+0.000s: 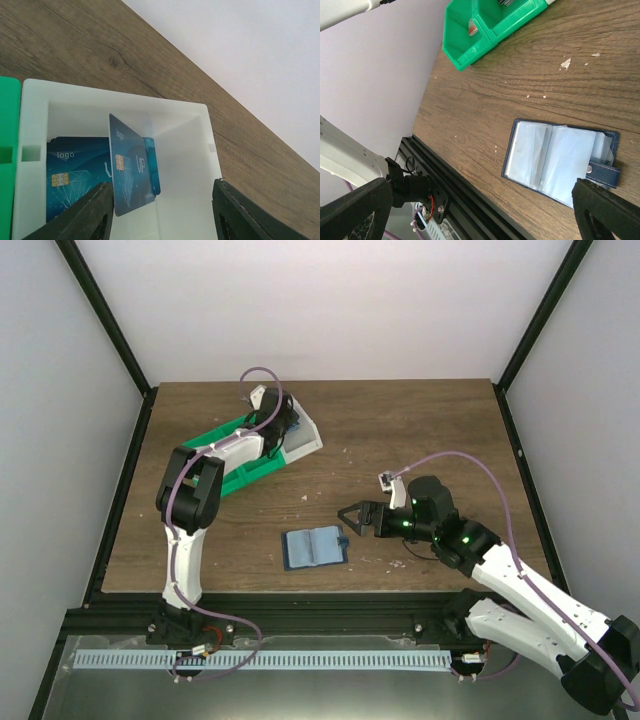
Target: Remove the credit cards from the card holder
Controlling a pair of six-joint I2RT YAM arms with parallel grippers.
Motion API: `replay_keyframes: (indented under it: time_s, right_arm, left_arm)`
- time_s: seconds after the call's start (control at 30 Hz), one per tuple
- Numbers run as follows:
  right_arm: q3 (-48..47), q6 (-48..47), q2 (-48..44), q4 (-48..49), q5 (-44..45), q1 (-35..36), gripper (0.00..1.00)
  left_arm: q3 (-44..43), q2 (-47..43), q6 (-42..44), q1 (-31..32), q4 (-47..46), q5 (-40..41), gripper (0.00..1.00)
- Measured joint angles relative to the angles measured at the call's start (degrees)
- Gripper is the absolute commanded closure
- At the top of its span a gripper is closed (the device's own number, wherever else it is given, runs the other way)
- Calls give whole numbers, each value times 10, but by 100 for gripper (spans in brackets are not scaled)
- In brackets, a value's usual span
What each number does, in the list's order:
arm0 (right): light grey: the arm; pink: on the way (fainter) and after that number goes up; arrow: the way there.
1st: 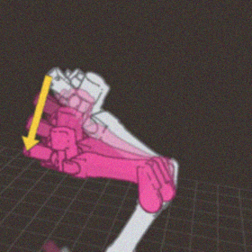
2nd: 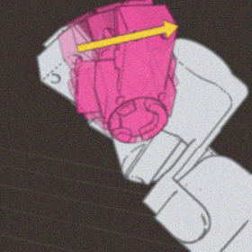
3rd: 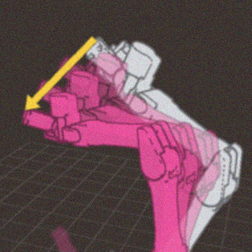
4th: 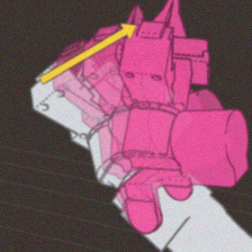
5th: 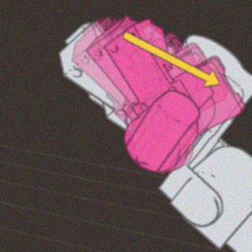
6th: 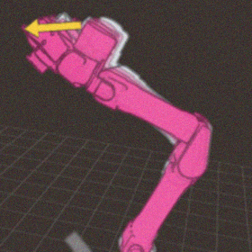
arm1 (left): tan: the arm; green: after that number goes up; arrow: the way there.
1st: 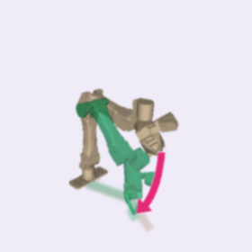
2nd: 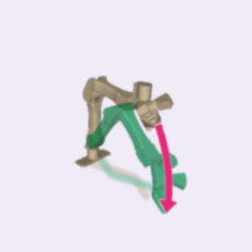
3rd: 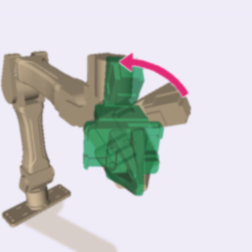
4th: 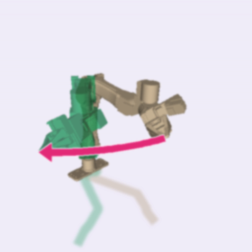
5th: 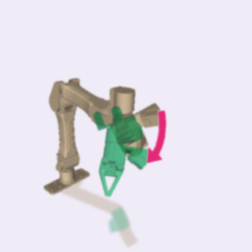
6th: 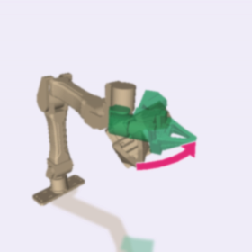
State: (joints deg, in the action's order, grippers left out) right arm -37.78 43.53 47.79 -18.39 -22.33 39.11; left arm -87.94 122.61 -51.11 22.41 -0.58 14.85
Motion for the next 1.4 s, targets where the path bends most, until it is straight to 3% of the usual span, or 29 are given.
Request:
replay_keyframes:
  time_s: [0.27,0.6,0.77,0.97,1.27,1.4]
  right_arm:
    - [0,3,0,0,-4,0,0]
    - [0,9,-2,0,-8,0,0]
    - [0,8,-5,-5,-5,0,0]
    - [4,-5,-6,-18,1,0,1]
    - [22,-35,3,-31,7,0,7]
    - [22,-53,15,-31,11,0,13]
  left_arm:
    - [-1,-12,-2,0,29,-1,34]
    - [-1,-56,15,0,62,-3,33]
    - [31,-119,51,0,67,-54,33]
    - [129,-237,104,0,75,-152,34]
    - [398,-457,141,6,35,-290,37]
    - [466,-530,140,15,25,-324,38]
